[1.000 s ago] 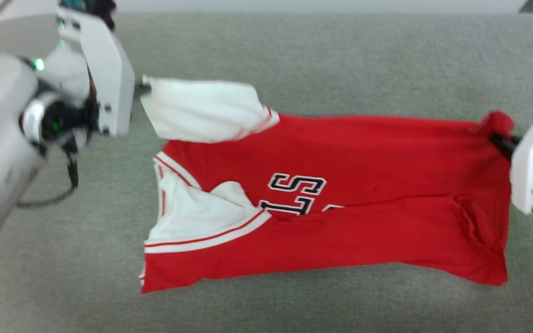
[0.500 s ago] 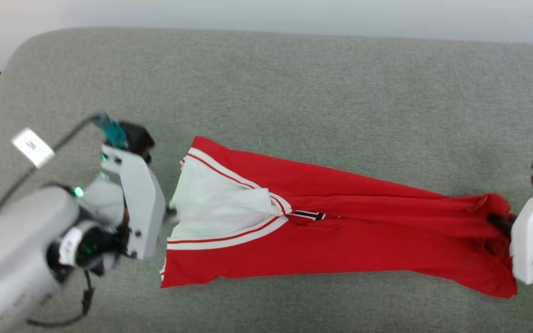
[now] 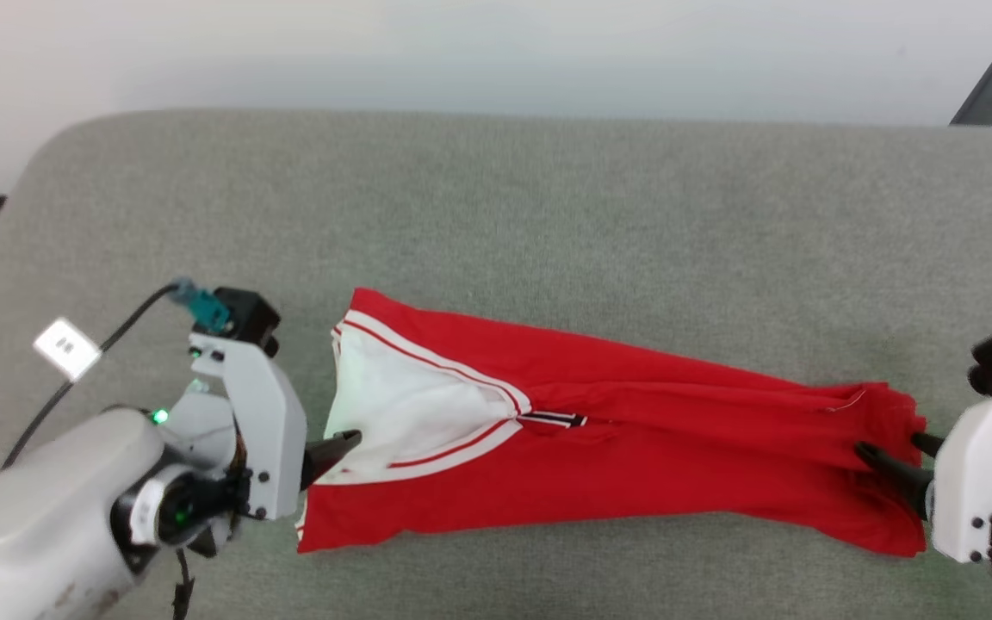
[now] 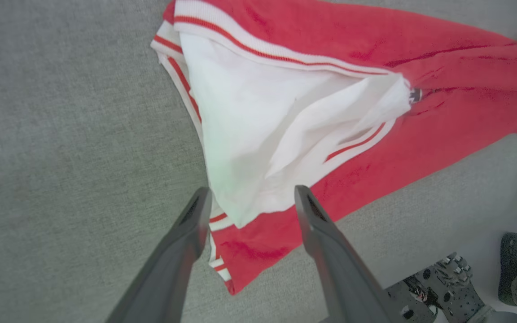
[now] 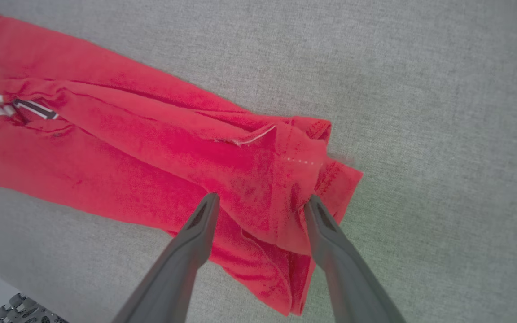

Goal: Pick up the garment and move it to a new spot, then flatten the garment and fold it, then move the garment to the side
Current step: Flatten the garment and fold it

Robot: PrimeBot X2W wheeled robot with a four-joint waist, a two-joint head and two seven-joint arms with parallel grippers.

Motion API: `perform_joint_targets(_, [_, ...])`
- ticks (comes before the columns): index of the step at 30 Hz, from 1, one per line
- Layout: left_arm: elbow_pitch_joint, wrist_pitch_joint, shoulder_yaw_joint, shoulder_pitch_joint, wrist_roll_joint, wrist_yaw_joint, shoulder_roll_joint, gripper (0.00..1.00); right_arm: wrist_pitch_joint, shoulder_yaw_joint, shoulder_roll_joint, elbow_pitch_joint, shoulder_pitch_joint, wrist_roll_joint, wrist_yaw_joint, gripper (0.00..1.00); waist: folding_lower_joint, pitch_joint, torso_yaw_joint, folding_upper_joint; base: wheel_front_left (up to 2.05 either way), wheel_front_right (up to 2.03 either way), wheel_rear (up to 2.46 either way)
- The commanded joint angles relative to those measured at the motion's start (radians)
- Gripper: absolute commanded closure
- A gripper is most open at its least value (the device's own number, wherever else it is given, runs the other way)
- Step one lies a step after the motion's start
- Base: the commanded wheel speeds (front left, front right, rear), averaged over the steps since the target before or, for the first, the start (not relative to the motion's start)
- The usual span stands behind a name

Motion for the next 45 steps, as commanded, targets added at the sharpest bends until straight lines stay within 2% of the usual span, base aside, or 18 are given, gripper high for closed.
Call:
perform_joint_targets(1, [-0.005, -0.031, 0.008, 0.028, 0.002, -0.006, 0.008, 0.00, -0.007, -0.022, 0.005, 0.003, 0.026, 0.004, -0.002, 0.00, 0.0000, -0.042, 0.000, 0.0000, 0.00, 0.00, 0.00])
perform_joint_targets(9, [-0.041, -0.287, 0.052, 0.136, 0.049, -0.031, 0.030, 0.00, -0.005, -0.117, 0.034, 0.027, 0.086, -0.024, -0.002, 0.00, 0.0000, -0.095, 0.010, 0.0000, 0.00, 0.00, 0.00])
perform_joint_targets(21, [-0.005, -0.732, 0.144, 0.299, 0.133, 0.013, 0.031, 0.00, 0.026, -0.190, 0.041, 0.117, 0.070, -0.048, -0.002, 0.00, 0.0000, -0.094, 0.063, 0.0000, 0.00, 0.00, 0.00])
perform_joint_targets(26, [0.011, -0.788, 0.225, 0.371, 0.157, 0.036, 0.021, 0.00, 0.037, -0.193, 0.047, 0.161, 0.053, -0.044, -0.002, 0.00, 0.0000, -0.080, 0.092, 0.0000, 0.00, 0.00, 0.00])
perform_joint_targets(29, [0.000, -0.792, 0.334, 0.422, 0.203, 0.045, -0.007, 0.00, 0.040, -0.193, 0.056, 0.193, 0.036, -0.049, -0.002, 0.00, 0.0000, -0.070, 0.110, 0.0000, 0.00, 0.00, 0.00])
perform_joint_targets(34, [-0.013, -0.792, 0.514, 0.541, 0.307, 0.014, -0.078, 0.00, 0.038, -0.176, 0.075, 0.256, 0.007, -0.041, -0.002, 0.00, 0.0000, -0.052, 0.137, 0.0000, 0.00, 0.00, 0.00])
perform_joint_targets(38, [-0.012, -0.791, 0.618, 0.618, 0.387, -0.026, -0.133, 0.00, 0.051, -0.146, 0.089, 0.311, -0.015, -0.028, -0.001, 0.00, 0.0000, -0.043, 0.154, 0.0000, 0.00, 0.00, 0.00])
perform_joint_targets(39, [-0.016, -0.791, 0.648, 0.627, 0.406, -0.039, -0.149, 0.00, 0.054, -0.134, 0.091, 0.323, -0.018, -0.024, -0.001, 0.31, 0.0000, -0.041, 0.157, 0.0000, 0.00, 0.00, 0.00])
perform_joint_targets(41, [-0.011, -0.791, 0.698, 0.659, 0.443, -0.058, -0.179, 0.00, 0.054, -0.115, 0.084, 0.344, -0.029, -0.017, -0.001, 1.00, 0.0000, -0.039, 0.163, 0.0000, 0.00, 0.00, 0.00])
perform_joint_targets(45, [-0.003, -0.791, 0.785, 0.696, 0.505, -0.097, -0.239, 0.00, 0.013, -0.110, 0.067, 0.383, -0.048, -0.018, -0.001, 1.00, 0.0000, -0.038, 0.171, 0.0000, 0.00, 0.00, 0.00])
